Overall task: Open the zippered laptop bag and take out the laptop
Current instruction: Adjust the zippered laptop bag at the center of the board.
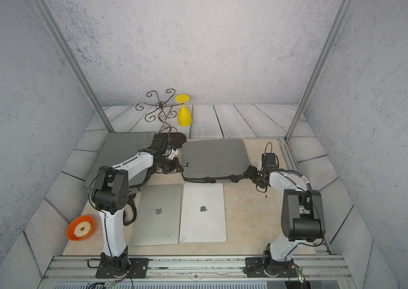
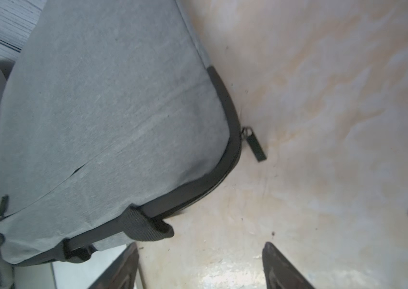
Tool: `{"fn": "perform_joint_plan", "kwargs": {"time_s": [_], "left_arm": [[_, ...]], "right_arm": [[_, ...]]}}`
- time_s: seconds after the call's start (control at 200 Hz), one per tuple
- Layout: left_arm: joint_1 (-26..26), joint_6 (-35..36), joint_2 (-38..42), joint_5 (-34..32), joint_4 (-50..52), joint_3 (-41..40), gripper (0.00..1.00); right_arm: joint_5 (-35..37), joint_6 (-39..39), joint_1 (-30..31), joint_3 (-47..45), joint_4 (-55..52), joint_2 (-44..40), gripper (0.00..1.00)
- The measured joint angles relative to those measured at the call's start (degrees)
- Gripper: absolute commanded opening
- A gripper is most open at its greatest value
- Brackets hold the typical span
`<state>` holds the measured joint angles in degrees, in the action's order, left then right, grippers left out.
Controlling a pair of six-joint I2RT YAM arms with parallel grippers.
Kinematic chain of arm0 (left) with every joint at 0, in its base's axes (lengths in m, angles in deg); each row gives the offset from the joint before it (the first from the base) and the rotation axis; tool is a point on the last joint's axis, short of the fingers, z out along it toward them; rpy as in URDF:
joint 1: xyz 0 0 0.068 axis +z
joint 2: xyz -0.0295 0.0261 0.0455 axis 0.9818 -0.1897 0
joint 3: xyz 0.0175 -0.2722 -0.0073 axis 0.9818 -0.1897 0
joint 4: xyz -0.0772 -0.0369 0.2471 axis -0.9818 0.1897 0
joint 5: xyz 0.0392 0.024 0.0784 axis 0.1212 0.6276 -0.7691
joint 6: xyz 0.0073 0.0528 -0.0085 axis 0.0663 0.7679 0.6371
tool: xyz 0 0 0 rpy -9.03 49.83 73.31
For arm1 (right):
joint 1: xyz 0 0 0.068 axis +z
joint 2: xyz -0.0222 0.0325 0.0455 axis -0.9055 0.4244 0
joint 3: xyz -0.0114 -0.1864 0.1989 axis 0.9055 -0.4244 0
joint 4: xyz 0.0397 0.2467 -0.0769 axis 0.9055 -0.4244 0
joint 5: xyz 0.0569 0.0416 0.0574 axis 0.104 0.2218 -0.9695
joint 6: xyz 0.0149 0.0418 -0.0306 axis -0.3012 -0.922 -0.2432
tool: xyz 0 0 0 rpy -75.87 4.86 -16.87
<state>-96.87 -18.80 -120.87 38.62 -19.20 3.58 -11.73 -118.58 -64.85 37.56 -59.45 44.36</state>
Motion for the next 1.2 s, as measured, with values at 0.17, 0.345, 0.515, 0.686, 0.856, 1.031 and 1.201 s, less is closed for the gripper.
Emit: {"fn": "perform_joint_plan", "kwargs": {"time_s": [0.17, 0.345, 0.515, 0.686, 0.856, 1.031, 1.201], "left_arm": [[-2.8, -2.4, 0.0, 0.7, -1.9, -1.0, 0.00], [-5.6, -4.4, 0.0, 1.8, -4.1, -2.4, 0.00], [-6.6, -5.5, 0.0, 2.4, -5.2, -3.0, 0.01], [-7.0, -6.0, 0.0, 2.9, -5.3, -3.0, 0.05], [-7.5, -5.6, 0.0, 3.8, -5.2, -2.9, 0.20], [-7.4, -3.2, 0.0, 4.8, -3.3, -1.7, 0.42], [-6.0, -1.8, 0.0, 4.1, -2.0, 1.1, 0.52]], "right_arm": [[-2.2, -11.2, 2.3, -2.3, 6.6, 0.8, 0.80], [-3.5, -17.9, 4.5, -2.1, 14.1, 5.6, 0.78], [-4.1, -21.3, 4.8, -0.9, 16.9, 9.9, 0.73], [-4.9, -23.8, 5.0, 1.1, 20.1, 13.3, 0.61], [-4.8, -23.9, 5.0, 2.4, 20.2, 15.1, 0.35], [-4.1, -22.3, 5.0, 3.2, 19.1, 15.3, 0.09], [-4.0, -20.7, 4.6, 3.8, 18.8, 15.3, 0.03]]}}
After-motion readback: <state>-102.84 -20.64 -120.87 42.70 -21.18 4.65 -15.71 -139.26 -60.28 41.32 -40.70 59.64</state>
